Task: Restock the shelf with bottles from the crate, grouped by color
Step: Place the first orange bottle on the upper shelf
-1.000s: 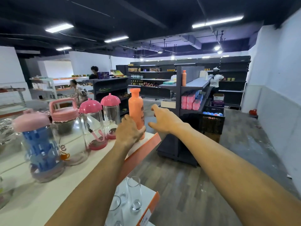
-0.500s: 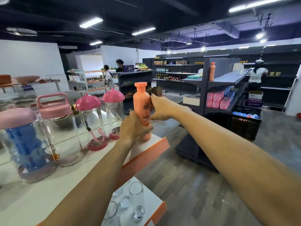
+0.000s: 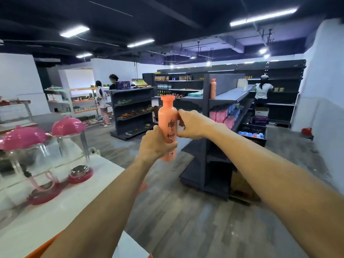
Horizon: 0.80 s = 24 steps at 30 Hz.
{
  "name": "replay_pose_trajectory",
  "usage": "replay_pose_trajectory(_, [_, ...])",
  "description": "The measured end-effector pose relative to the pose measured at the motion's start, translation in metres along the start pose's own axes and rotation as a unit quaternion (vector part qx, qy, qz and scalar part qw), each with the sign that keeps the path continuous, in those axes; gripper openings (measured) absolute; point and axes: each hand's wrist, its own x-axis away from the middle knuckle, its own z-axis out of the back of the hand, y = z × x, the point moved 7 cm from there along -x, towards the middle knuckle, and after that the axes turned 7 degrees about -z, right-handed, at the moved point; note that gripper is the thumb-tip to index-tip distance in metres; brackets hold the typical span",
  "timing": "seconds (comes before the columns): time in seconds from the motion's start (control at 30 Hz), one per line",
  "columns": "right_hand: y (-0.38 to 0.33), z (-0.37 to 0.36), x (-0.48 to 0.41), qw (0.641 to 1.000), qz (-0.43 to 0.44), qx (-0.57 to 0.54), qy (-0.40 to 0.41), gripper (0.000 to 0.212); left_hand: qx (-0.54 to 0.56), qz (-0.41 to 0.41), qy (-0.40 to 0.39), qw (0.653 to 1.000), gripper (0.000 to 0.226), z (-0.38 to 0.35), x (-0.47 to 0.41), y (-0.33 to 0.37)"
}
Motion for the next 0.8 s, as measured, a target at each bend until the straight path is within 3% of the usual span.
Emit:
replay_pose_trajectory(0.27, [0.169,0.054,0.058,0.985,-0.146,0.089,0.029,0.05,0.116,-0.066,-0.063,0.989,0.054,-0.11,-0.036,0.142])
replay_pose_trajectory(0.43, [0.267,0.082,0.109,0.963,-0.251,0.086,0.044,0.054,0.18,-0.112,-0.108,0.971,0.057,-0.178,-0.044,0.234])
replay_pose_trajectory(0.8, [0.407,0.092,0.148,0.918,-0.385,0.076,0.058,0.046,0.285,-0.193,-0.212,0.915,0.048,-0.288,-0.078,0.361])
